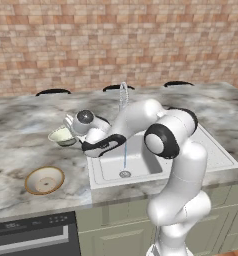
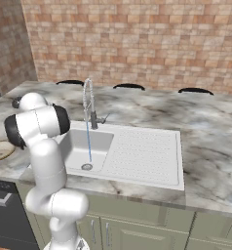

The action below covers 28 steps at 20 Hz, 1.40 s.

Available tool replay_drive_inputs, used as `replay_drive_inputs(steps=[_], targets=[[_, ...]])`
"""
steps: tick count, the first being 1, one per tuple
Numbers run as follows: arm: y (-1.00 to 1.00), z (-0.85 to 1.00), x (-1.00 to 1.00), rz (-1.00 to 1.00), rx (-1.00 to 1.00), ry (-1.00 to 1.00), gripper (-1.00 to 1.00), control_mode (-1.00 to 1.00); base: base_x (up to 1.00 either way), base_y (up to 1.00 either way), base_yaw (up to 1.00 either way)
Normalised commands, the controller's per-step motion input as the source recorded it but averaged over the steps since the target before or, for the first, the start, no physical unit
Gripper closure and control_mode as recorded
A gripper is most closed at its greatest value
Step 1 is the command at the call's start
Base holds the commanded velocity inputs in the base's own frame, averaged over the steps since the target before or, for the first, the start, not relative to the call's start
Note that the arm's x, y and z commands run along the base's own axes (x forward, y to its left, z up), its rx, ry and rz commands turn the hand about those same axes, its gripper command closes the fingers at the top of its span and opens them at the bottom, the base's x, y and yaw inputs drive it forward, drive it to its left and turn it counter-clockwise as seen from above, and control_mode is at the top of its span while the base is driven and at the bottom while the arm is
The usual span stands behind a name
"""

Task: Rinse each bowl for a few seconds and place them down in the sink or on the counter.

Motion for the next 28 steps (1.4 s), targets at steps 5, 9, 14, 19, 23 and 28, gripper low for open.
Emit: replay_drive_inputs(steps=[5, 9, 14, 19, 23, 28], targets=[[0.31, -0.33, -0.15, 0.00, 0.00, 0.00, 1.00, -1.00, 0.00, 0.00, 0.00], [0.29, -0.38, -0.14, 0.00, 0.00, 0.00, 1.00, -1.00, 0.00, 0.00, 0.00], [0.21, -0.45, -0.16, 0.00, 0.01, 0.00, 1.00, -1.00, 0.00, 0.00, 0.00], [0.06, -0.63, -0.11, -0.03, 0.00, -0.01, 1.00, -1.00, 0.00, 0.00, 0.00], [0.06, -0.67, -0.06, -0.03, 0.00, 0.00, 1.00, -1.00, 0.00, 0.00, 0.00], [0.13, -0.67, -0.03, -0.04, 0.00, 0.00, 1.00, -1.00, 0.00, 0.00, 0.00]])
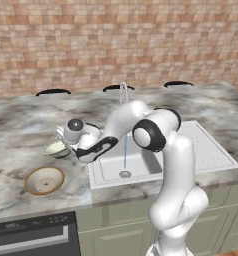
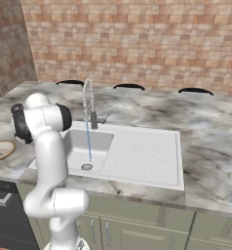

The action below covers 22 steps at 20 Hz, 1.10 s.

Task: Rinse each bowl for a few seconds and place them down in the sink or on the counter.

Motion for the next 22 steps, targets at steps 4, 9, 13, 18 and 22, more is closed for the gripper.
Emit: replay_drive_inputs(steps=[4, 9, 13, 18, 22], targets=[[0.11, -0.74, -0.17, -0.04, 0.00, 0.00, 1.00, -1.00, 0.00, 0.00, 0.00], [0.00, -0.84, -0.49, -0.02, 0.00, 0.02, 1.00, -1.00, 0.00, 0.00, 0.00], [-0.01, -0.95, -0.66, 0.00, 0.00, 0.07, 1.00, -1.00, 0.00, 0.00, 0.00], [0.00, -0.75, -0.35, 0.00, 0.00, 0.05, 1.00, -1.00, 0.00, 0.00, 0.00], [0.04, -0.37, -0.08, -0.02, 0.03, -0.01, -1.00, -1.00, 0.00, 0.00, 0.00]])
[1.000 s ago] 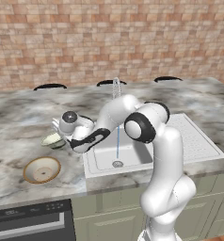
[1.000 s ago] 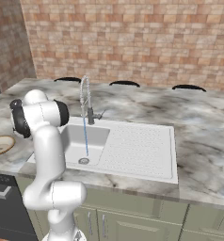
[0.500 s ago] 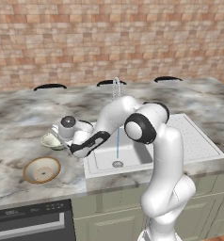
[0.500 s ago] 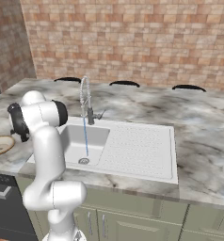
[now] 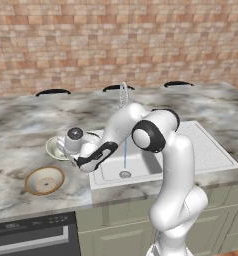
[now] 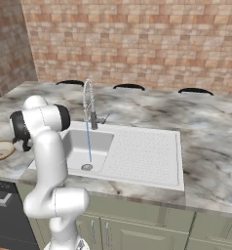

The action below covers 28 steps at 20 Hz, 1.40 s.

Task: Rinse each bowl for a few seconds and place them down in the sink or on the counter.

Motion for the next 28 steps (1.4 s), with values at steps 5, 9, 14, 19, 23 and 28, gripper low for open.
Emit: replay_drive_inputs(steps=[5, 9, 14, 19, 23, 28], targets=[[-0.04, 0.00, -0.06, -0.01, 0.07, -0.04, -1.00, -1.00, 0.00, 0.00, 0.00], [-0.09, 0.01, -0.17, -0.01, 0.11, -0.04, -1.00, -1.00, 0.00, 0.00, 0.00], [-0.06, 0.08, -0.19, -0.01, 0.09, -0.04, -1.00, -1.00, 0.00, 0.00, 0.00], [0.00, 0.25, -0.18, 0.00, 0.09, -0.06, -1.00, -1.00, 0.00, 0.00, 0.00], [0.00, 0.34, -0.20, 0.00, 0.08, -0.06, -1.00, -1.00, 0.00, 0.00, 0.00], [-0.04, 0.40, -0.27, 0.00, 0.08, -0.02, -1.00, -1.00, 0.00, 0.00, 0.00]])
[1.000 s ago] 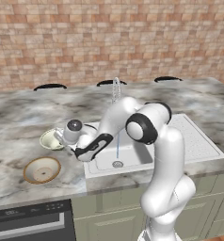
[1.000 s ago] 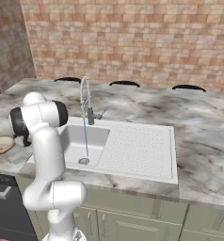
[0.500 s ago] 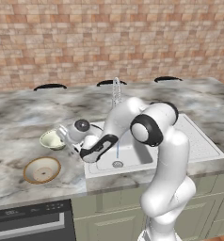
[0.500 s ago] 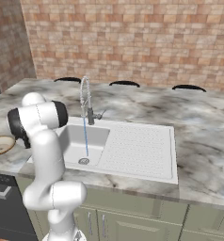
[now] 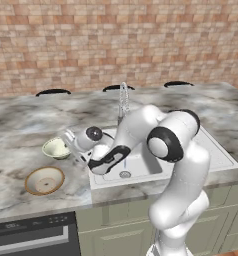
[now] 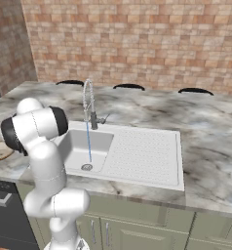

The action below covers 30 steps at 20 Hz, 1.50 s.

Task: Rinse each bowl for a few seconds and place them down in the sink or on the counter.

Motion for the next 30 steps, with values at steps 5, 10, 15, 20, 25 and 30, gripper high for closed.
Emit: replay_drive_inputs(steps=[5, 10, 15, 20, 25, 30], targets=[[-0.12, 0.55, -0.26, 0.00, 0.05, 0.00, -1.00, -1.00, 0.00, 0.00, 0.00], [-0.23, 0.53, -0.30, 0.04, 0.01, 0.01, -1.00, -1.00, 0.00, 0.00, 0.00], [-0.15, 0.77, -0.21, 0.04, 0.01, 0.08, -1.00, -1.00, 0.00, 0.00, 0.00], [-0.14, 1.00, -0.10, 0.02, 0.04, 0.10, -1.00, -1.00, 0.00, 0.00, 0.00], [-0.17, 1.00, -0.13, 0.02, 0.06, 0.09, -1.00, -1.00, 0.00, 0.00, 0.00], [-0.20, 0.96, -0.14, 0.02, 0.07, 0.12, -1.00, -1.00, 0.00, 0.00, 0.00]])
